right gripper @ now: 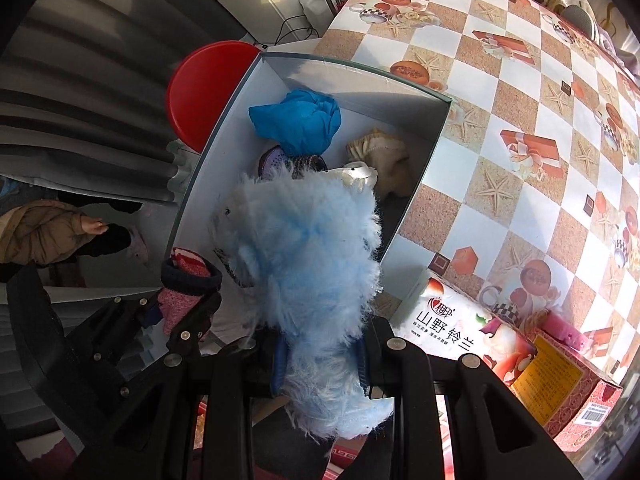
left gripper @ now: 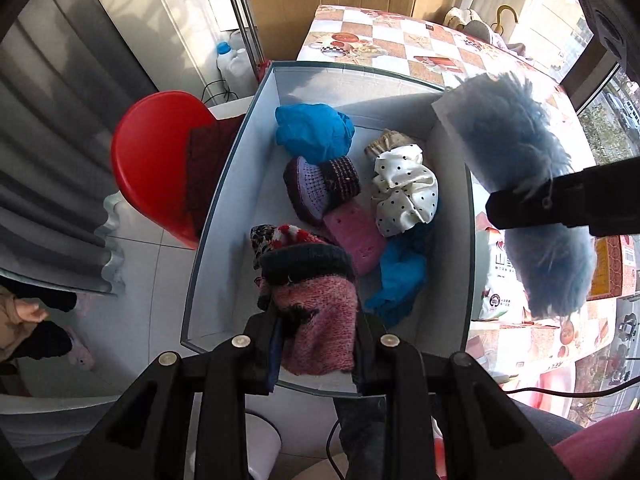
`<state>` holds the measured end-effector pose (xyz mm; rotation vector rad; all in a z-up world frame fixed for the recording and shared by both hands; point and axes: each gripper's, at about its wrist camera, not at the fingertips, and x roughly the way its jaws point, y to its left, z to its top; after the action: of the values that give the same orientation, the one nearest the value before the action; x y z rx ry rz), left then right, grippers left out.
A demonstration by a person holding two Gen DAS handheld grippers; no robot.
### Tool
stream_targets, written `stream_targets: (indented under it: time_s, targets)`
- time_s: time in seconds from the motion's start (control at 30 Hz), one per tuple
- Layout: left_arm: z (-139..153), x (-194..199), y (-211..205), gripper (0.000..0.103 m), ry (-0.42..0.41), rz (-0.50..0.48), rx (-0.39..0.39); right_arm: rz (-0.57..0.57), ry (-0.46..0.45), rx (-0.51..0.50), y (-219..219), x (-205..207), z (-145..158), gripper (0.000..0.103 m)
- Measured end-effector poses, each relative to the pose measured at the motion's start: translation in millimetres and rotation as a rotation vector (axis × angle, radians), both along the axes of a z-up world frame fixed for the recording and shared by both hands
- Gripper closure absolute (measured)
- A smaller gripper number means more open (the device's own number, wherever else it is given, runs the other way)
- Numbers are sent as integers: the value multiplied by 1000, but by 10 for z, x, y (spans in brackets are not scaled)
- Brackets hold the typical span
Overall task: Organize soft objects
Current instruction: 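Hold the pink-red hat and blue boa above the box with both tools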
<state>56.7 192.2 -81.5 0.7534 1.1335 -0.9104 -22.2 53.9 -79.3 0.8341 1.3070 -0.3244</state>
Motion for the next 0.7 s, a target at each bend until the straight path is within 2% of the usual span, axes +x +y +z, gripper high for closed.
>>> stream_targets:
  time_s: [0.7]
  targets:
    - [0, 133, -192, 73, 9, 19, 48, -2, -33, -10, 30, 31, 43, 74]
